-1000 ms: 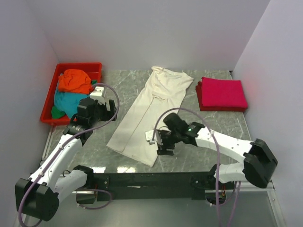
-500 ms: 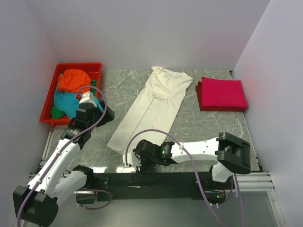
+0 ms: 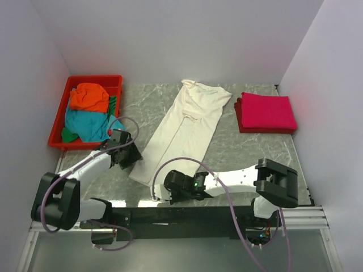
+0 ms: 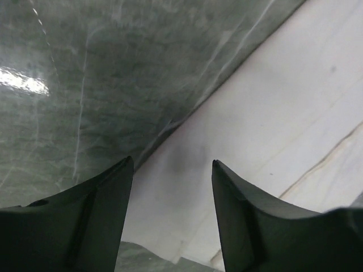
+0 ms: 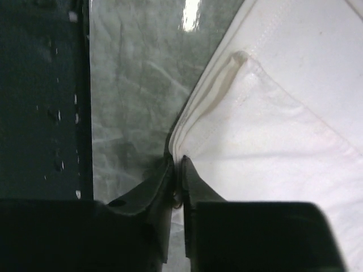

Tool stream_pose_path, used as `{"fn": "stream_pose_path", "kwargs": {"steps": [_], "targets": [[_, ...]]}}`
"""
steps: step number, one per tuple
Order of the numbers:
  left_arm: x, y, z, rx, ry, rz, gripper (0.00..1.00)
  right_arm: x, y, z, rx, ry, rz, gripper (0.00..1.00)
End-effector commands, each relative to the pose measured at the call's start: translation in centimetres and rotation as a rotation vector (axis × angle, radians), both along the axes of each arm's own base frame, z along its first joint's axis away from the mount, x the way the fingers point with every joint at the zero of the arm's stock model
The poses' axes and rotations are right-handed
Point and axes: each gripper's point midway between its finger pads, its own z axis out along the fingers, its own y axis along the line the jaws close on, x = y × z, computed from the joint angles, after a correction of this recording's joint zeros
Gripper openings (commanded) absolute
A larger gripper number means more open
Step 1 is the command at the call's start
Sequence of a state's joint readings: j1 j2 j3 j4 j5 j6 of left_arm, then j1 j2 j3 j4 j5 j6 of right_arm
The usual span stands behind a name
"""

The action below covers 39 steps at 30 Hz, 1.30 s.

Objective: Fold and stack the t-shirts
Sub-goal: Fold the tshirt

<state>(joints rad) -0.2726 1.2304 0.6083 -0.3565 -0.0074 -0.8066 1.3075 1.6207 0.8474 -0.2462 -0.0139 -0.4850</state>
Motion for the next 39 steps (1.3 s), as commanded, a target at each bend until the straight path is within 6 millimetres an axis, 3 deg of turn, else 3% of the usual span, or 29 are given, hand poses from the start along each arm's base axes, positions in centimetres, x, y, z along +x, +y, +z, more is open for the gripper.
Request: {"fn": "stream_pose_path", "kwargs": {"steps": [1, 3, 4, 5, 6, 8, 11, 12, 15, 16, 17, 18, 19, 20, 21, 22, 23, 24, 25, 26, 27, 28, 29, 30, 32, 33, 39], "targets": [[0.6, -1.5, 0.2, -0.056, 0.021, -0.032, 0.63, -0.7, -4.4, -1.3, -0.121, -0.006, 0.037, 0.13], [0.0, -3.2, 0.9, -0.116, 0.015, -0.130, 0.64, -1.8, -6.6, -1.8, -0.173, 0.007, 0.135, 0.04], [0.2, -4.1, 2.2, -0.155, -0.038, -0.179, 0.65, -2.0, -7.2, -1.1, -0.161, 0.001, 0.173, 0.03], [0.0, -4.6, 2.8, -0.178, -0.071, -0.227, 0.65, -3.3, -9.4, -1.4, -0.230, 0.035, 0.305, 0.00], [0.1, -5.8, 5.0, -0.239, -0.150, -0.288, 0.66, -4.0, -10.5, -0.8, -0.241, 0.048, 0.376, 0.00], [-0.1, -6.7, 6.8, -0.281, -0.228, -0.357, 0.67, -5.2, -14.3, -0.7, -0.328, 0.102, 0.481, 0.00], [0.3, -7.3, 8.0, -0.290, -0.268, -0.402, 0.73, -5.7, -17.2, -0.1, -0.336, 0.105, 0.500, 0.00], [0.6, -7.6, 7.1, -0.283, -0.235, -0.417, 0.73, -5.2, -16.6, 0.7, -0.278, 0.058, 0.484, 0.01], [2.5, -9.3, 8.0, -0.303, -0.245, -0.471, 0.74, -5.5, -15.9, 2.6, -0.196, 0.045, 0.485, 0.32], [3.3, -9.8, 6.6, -0.291, -0.203, -0.472, 0.74, -5.3, -15.2, 3.4, -0.150, 0.017, 0.476, 0.41], [5.5, -10.5, 8.3, -0.285, -0.256, -0.488, 0.74, -4.8, -14.7, 4.3, -0.121, -0.003, 0.451, 0.42], [6.8, -10.8, 8.4, -0.272, -0.256, -0.487, 0.74, -3.8, -14.5, 5.2, -0.095, -0.030, 0.405, 0.43], [8.1, -11.2, 6.7, -0.258, -0.210, -0.483, 0.73, -3.1, -14.4, 5.9, -0.074, -0.032, 0.372, 0.43], [10.9, -11.8, 8.7, -0.236, -0.267, -0.491, 0.72, -2.1, -13.7, 7.4, -0.025, -0.045, 0.341, 0.43], [12.4, -12.1, 6.5, -0.215, -0.216, -0.484, 0.72, 0.6, -14.5, 8.6, 0.019, -0.051, 0.205, 0.43], [13.7, -12.3, 6.2, -0.197, -0.213, -0.480, 0.71, 1.5, -13.8, 10.3, 0.104, -0.043, 0.174, 0.44], [16.7, -12.8, 8.3, -0.172, -0.275, -0.485, 0.70, 3.2, -14.2, 11.2, 0.151, -0.052, 0.091, 0.43], [17.4, -13.1, 5.4, -0.166, -0.201, -0.489, 0.69, 5.8, -15.6, 12.2, 0.197, -0.073, -0.045, 0.43], [18.4, -13.5, 5.0, -0.165, -0.195, -0.494, 0.68, 7.1, -15.7, 13.2, 0.261, -0.078, -0.100, 0.44], [20.1, -14.4, 6.2, -0.170, -0.228, -0.507, 0.67, 8.2, -16.0, 14.4, 0.315, -0.073, -0.174, 0.44], [20.5, -14.6, 3.7, -0.167, -0.171, -0.511, 0.67, 9.1, -16.4, 15.0, 0.353, -0.064, -0.224, 0.43], [21.0, -14.7, 2.9, -0.155, -0.149, -0.509, 0.66, 10.7, -18.1, 15.7, 0.387, -0.065, -0.322, 0.43], [22.8, -15.2, 4.1, -0.146, -0.182, -0.509, 0.65, 11.1, -17.9, 16.9, 0.451, -0.041, -0.350, 0.43], [23.1, -15.4, 1.8, -0.140, -0.139, -0.511, 0.64, 11.8, -18.6, 17.2, 0.474, -0.036, -0.397, 0.43], [24.4, -16.0, 1.9, -0.149, -0.146, -0.513, 0.59, 13.0, -19.9, 18.4, 0.517, -0.048, -0.478, 0.44], [24.2, -16.5, 0.4, -0.180, -0.114, -0.531, 0.58, 13.4, -20.3, 18.6, 0.525, -0.054, -0.503, 0.44], [24.3, -18.2, -1.2, -0.238, -0.077, -0.560, 0.45, 14.7, -22.5, 18.2, 0.537, -0.074, -0.610, 0.44]]}}
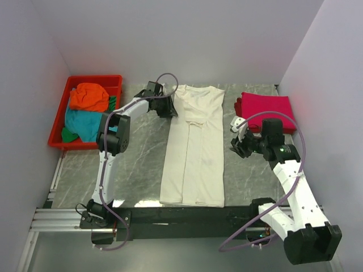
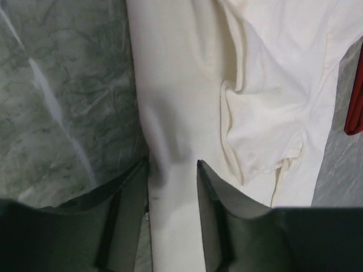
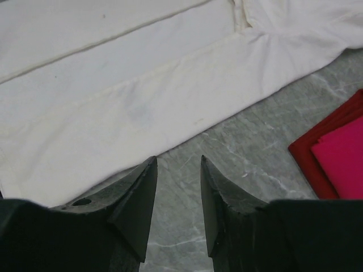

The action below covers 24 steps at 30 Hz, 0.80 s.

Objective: Fold and stack the t-shirts
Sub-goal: Fold the tshirt

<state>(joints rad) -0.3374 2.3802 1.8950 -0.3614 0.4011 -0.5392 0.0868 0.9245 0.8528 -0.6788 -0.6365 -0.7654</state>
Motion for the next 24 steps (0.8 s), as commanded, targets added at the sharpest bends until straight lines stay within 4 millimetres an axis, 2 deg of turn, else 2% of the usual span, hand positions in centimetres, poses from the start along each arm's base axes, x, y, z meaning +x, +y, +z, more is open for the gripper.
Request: {"fn": "stream_pose_path", "kwargs": {"steps": [1, 4, 5, 6, 7, 8, 11, 12, 13, 14, 17, 18, 19, 22, 23, 24], "targets": [[-1.1, -1.0, -0.8, -0.011, 0.052, -0.042, 0.41, 1.0, 0.1, 1.6, 0.067, -0.030, -0.023, 0.44], [-1.3, 0.0, -1.8, 0.039, 0.067, -0.018, 0.24, 0.9, 0.0, 1.5, 0.079, -0.014, -0.021, 0.44], [-1.2, 0.5, -1.9, 0.053, 0.068, -0.005, 0.13, 1.0, 0.0, 1.6, 0.082, -0.014, -0.024, 0.44], [-1.1, 0.8, -1.6, 0.059, 0.058, 0.004, 0.07, 0.9, 0.1, 1.6, 0.087, -0.011, -0.019, 0.44], [-1.5, 1.4, -2.2, 0.066, 0.075, 0.016, 0.01, 0.9, 0.1, 1.4, 0.089, -0.007, -0.020, 0.44], [-1.0, 2.3, -1.3, 0.076, 0.048, 0.044, 0.00, 0.9, 0.0, 1.4, 0.089, -0.006, -0.022, 0.44], [-1.6, 4.4, -1.8, 0.095, 0.062, 0.086, 0.01, 1.0, 0.0, 1.0, 0.087, 0.010, -0.022, 0.44], [-1.6, 4.8, -1.0, 0.095, 0.045, 0.094, 0.00, 1.0, 0.0, 0.9, 0.086, 0.017, -0.022, 0.44], [-2.2, 5.4, -1.6, 0.106, 0.065, 0.099, 0.00, 1.1, 0.0, 0.8, 0.084, 0.022, -0.022, 0.44], [-2.2, 5.9, -0.8, 0.109, 0.051, 0.112, 0.00, 1.1, 0.0, 0.5, 0.082, 0.035, -0.021, 0.44], [-3.1, 7.9, -1.3, 0.135, 0.064, 0.160, 0.00, 1.2, 0.0, 0.3, 0.080, 0.051, -0.021, 0.44], [-3.1, 8.3, -0.1, 0.128, 0.039, 0.173, 0.00, 1.3, 0.0, 0.1, 0.079, 0.062, -0.021, 0.44], [-3.5, 8.6, -0.4, 0.123, 0.039, 0.176, 0.01, 1.3, -0.1, 0.0, 0.075, 0.065, -0.021, 0.44], [-3.1, 9.3, 2.0, 0.116, -0.017, 0.189, 0.24, 1.3, -0.1, -0.7, 0.067, 0.089, -0.010, 0.44], [-2.8, 9.5, 3.1, 0.125, -0.053, 0.186, 0.35, 1.3, 0.0, -1.0, 0.062, 0.106, -0.002, 0.44], [-2.4, 9.7, 5.8, 0.119, -0.120, 0.189, 0.38, 1.2, 0.0, -1.2, 0.061, 0.113, 0.010, 0.46]]}}
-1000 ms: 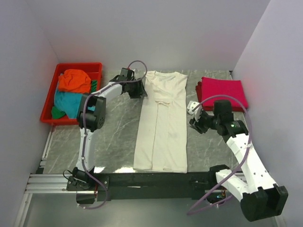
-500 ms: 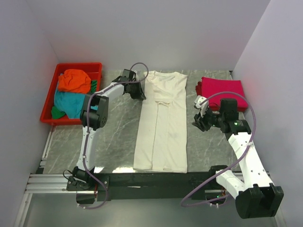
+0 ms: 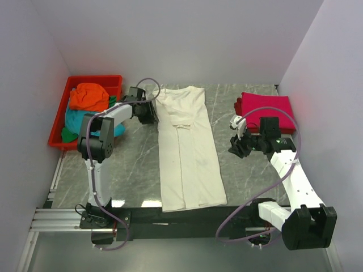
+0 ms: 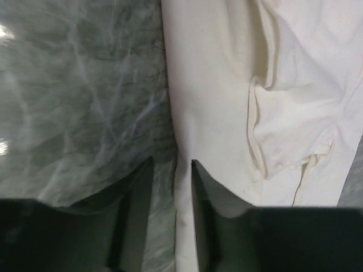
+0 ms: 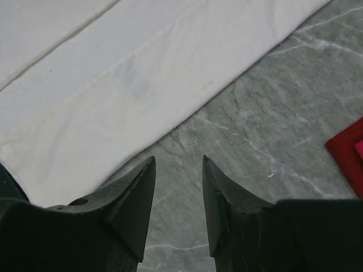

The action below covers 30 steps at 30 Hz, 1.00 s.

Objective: Fold and stack the t-shirts
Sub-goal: Fold the tshirt

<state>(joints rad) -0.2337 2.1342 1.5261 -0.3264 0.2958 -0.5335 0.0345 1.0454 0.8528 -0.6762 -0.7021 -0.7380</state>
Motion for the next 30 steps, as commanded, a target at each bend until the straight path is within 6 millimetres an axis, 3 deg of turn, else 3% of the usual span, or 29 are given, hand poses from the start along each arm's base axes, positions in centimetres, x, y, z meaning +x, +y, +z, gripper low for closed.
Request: {"fn": "stream_pose_path", "kwargs": {"steps": [1, 2, 3, 5, 6, 7, 8, 9, 10, 11, 12, 13, 14, 15, 16, 17, 18, 19, 20, 21, 22, 23, 24, 28, 30], "targets": [[2.0, 1.2, 7.7, 0.057, -0.231, -0.005, 0.42, 0.3, 0.2, 1.2, -0.007, -0.030, 0.062, 0.46], [2.5, 1.8, 9.4, 0.091, -0.289, -0.001, 0.49, 0.1, 0.3, 0.8, -0.013, -0.025, 0.087, 0.46], [2.6, 2.2, 12.8, 0.105, -0.373, -0.001, 0.50, -0.3, 0.8, 0.9, 0.001, -0.030, 0.133, 0.47], [2.1, 2.7, 16.0, 0.158, -0.493, -0.072, 0.56, -2.1, 1.4, -0.1, -0.026, -0.062, 0.294, 0.47], [1.4, 2.6, 20.1, 0.150, -0.605, -0.102, 0.59, -2.9, 1.7, -0.6, -0.031, -0.079, 0.361, 0.53], [0.5, 2.7, 20.3, 0.181, -0.651, -0.163, 0.65, -4.4, 2.2, -1.8, -0.043, -0.121, 0.484, 0.62], [-0.8, 2.2, 23.4, 0.150, -0.748, -0.214, 0.78, -5.2, 2.4, -2.5, -0.048, -0.146, 0.540, 0.87], [-1.7, 1.9, 24.2, 0.138, -0.785, -0.247, 0.86, -6.0, 3.0, -3.1, -0.048, -0.168, 0.601, 0.87], [-3.1, 1.6, 22.9, 0.128, -0.784, -0.299, 0.91, -7.3, 3.4, -4.5, -0.043, -0.185, 0.672, 0.88], [-4.7, 1.4, 24.8, 0.097, -0.841, -0.318, 0.99, -8.1, 3.9, -5.0, -0.047, -0.195, 0.715, 0.88], [-7.2, -0.6, 25.3, -0.002, -0.874, -0.444, 0.99, -8.7, 4.4, -5.5, -0.064, -0.184, 0.744, 0.86], [-9.1, -1.3, 23.9, -0.019, -0.898, -0.551, 0.99, -10.0, 6.4, -6.3, -0.067, -0.142, 0.788, 0.85], [-11.0, -2.1, 23.7, -0.057, -0.915, -0.627, 1.00, -9.7, 6.1, -7.2, -0.171, -0.138, 0.768, 0.85], [-13.5, -2.8, 24.7, -0.067, -0.984, -0.716, 0.99, -10.0, 6.6, -7.6, -0.201, -0.140, 0.770, 0.89], [-15.0, -3.1, 22.6, -0.001, -1.032, -0.797, 1.00, -11.6, 7.9, -8.3, -0.211, -0.140, 0.820, 0.89], [-18.1, -5.2, 23.2, 0.046, -1.120, -0.889, 0.99, -11.6, 7.8, -8.5, -0.256, -0.171, 0.821, 0.89], [-19.6, -5.7, 21.8, 0.111, -1.132, -0.957, 0.99, -12.1, 8.0, -8.6, -0.270, -0.177, 0.839, 0.89], [-22.3, -6.7, 18.2, 0.205, -1.103, -1.092, 1.00, -12.7, 7.9, -9.0, -0.287, -0.161, 0.845, 0.89], [-23.8, -6.8, 17.6, 0.236, -1.109, -1.126, 0.99, -13.5, 8.2, -9.1, -0.313, -0.169, 0.883, 0.88], [-25.6, -6.7, 15.0, 0.248, -1.055, -1.188, 0.99, -14.1, 7.9, -9.8, -0.329, -0.139, 0.888, 0.87], [-28.5, -7.7, 13.6, 0.243, -1.065, -1.311, 0.95, -14.6, 7.8, -10.2, -0.343, -0.130, 0.899, 0.85], [-30.4, -7.8, 13.0, 0.231, -1.083, -1.364, 0.94, -15.6, 8.1, -10.6, -0.355, -0.131, 0.942, 0.83], [-32.2, -7.6, 10.4, 0.230, -1.052, -1.416, 0.93, -15.9, 7.7, -11.5, -0.380, -0.122, 0.949, 0.83], [-37.7, -8.8, 8.0, 0.215, -1.085, -1.547, 0.92, -15.4, 8.1, -11.4, -0.413, -0.152, 0.939, 0.78], [-38.2, -8.8, 7.1, 0.261, -1.054, -1.574, 0.91, -16.0, 7.8, -12.2, -0.435, -0.136, 0.962, 0.75]]}}
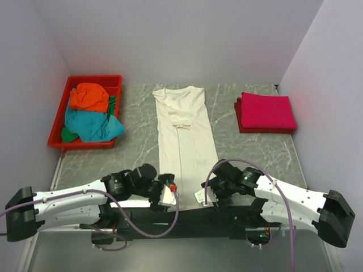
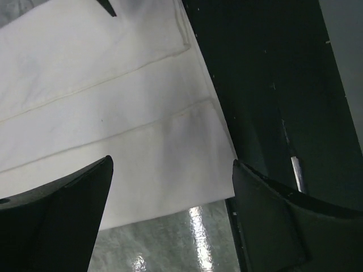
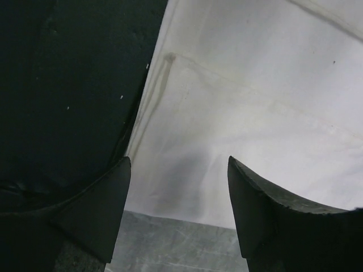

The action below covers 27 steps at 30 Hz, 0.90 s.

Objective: Fold and stack the t-shirts
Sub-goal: Fold the tshirt

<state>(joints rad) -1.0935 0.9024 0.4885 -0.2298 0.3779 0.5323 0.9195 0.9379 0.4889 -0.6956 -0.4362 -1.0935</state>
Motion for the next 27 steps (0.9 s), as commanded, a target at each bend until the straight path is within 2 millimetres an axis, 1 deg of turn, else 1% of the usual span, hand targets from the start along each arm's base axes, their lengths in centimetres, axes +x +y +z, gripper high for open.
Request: {"fn": "stream_pose_path", "kwargs": {"steps": [1, 2, 4, 5, 7, 8, 12, 15, 18, 19, 21, 22, 24, 25, 27], "targets": [[-0.2, -0.9, 0.1, 0.030, -0.115, -0.021, 0.91, 0.8, 0.1, -0.4, -0.025, -0.054, -0.022, 0.75], [-0.5, -0.9, -0.9, 0.065, -0.110, -0.035, 0.91, 0.8, -0.1, -0.7, -0.038, -0.055, -0.019, 0.75], [-1.5, -1.3, -1.8, 0.092, -0.111, -0.077, 0.90, 1.2, -0.3, -0.9, -0.058, -0.081, -0.029, 0.73], [-1.7, -1.4, -2.9, 0.126, -0.104, -0.089, 0.90, 1.3, -0.5, -1.1, -0.069, -0.087, -0.031, 0.71], [-2.2, -1.8, -3.5, 0.144, -0.105, -0.105, 0.90, 1.0, -0.9, -1.6, -0.088, -0.082, -0.026, 0.71], [-2.2, -1.8, -4.4, 0.173, -0.101, -0.107, 0.89, 0.9, -0.9, -1.6, -0.086, -0.080, -0.025, 0.71], [-2.0, -1.7, -6.0, 0.223, -0.112, -0.096, 0.87, 0.7, -0.9, -1.6, -0.085, -0.085, -0.014, 0.71], [-1.1, -1.2, -7.2, 0.268, -0.147, -0.059, 0.82, 0.7, -1.0, -1.7, -0.097, -0.084, -0.015, 0.70], [-0.4, -0.6, -7.8, 0.305, -0.173, -0.036, 0.76, 0.5, -1.0, -1.7, -0.109, -0.088, -0.012, 0.68], [-0.3, -0.4, -7.9, 0.313, -0.176, -0.029, 0.71, 0.4, -0.9, -1.7, -0.111, -0.085, -0.011, 0.68], [-0.2, -0.3, -8.0, 0.311, -0.185, -0.022, 0.67, -0.1, -0.6, -1.0, -0.097, -0.059, -0.013, 0.68], [-0.1, -0.2, -7.9, 0.310, -0.189, -0.018, 0.62, -0.5, -0.3, -0.5, -0.073, -0.041, -0.002, 0.68], [0.1, -0.1, -7.8, 0.305, -0.196, -0.009, 0.55, -0.7, 0.0, 0.0, -0.053, -0.033, 0.001, 0.70], [0.1, -0.1, -7.8, 0.306, -0.195, -0.009, 0.48, -0.7, 0.1, 0.1, -0.046, -0.037, 0.002, 0.71], [0.1, -0.1, -7.9, 0.309, -0.194, -0.009, 0.43, -0.8, -0.2, -0.2, -0.061, -0.040, -0.001, 0.72]]}}
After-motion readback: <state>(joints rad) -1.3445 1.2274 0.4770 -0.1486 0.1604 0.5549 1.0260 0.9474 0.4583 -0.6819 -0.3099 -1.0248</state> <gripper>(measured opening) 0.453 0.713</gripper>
